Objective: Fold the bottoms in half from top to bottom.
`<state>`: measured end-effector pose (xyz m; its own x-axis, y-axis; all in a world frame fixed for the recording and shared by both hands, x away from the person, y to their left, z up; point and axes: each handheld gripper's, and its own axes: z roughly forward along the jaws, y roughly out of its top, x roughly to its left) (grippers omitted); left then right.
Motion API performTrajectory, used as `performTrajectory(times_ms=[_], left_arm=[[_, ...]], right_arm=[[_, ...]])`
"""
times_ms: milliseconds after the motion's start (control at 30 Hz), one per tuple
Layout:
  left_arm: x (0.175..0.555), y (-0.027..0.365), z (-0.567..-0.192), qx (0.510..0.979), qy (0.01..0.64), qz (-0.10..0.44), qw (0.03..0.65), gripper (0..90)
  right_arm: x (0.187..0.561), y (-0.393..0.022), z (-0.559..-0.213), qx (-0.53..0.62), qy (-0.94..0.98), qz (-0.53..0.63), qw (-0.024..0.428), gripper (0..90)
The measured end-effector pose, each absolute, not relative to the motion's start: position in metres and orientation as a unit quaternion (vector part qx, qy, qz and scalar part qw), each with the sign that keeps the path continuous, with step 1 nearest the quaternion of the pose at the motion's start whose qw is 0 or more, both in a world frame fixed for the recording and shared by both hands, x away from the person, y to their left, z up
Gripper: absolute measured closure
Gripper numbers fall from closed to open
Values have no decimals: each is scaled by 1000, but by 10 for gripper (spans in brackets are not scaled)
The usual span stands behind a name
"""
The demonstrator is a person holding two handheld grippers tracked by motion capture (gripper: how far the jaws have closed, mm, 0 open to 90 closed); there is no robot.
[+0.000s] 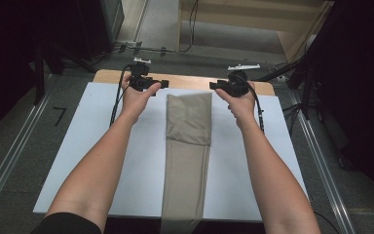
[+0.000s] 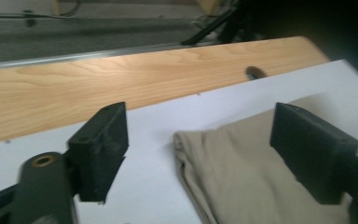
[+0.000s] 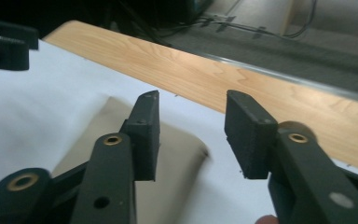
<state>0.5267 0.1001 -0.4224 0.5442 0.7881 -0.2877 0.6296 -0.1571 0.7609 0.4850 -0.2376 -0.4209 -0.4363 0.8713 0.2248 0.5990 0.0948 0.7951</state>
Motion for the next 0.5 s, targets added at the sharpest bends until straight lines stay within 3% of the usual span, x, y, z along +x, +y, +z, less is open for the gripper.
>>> performTrajectory(times_ms=[67,167,500], left_arm=[[522,103,-425,764,453,78,454,188],[514,106,-430,769,438,68,461,168],[472,96,-458,794,395,38,461,277]], right_arm=[[483,-242,-423,511,722,446,137,429],[473,-244,-427,498,736,437,142,429],[429,-233,-452,465,760,439,116,452]])
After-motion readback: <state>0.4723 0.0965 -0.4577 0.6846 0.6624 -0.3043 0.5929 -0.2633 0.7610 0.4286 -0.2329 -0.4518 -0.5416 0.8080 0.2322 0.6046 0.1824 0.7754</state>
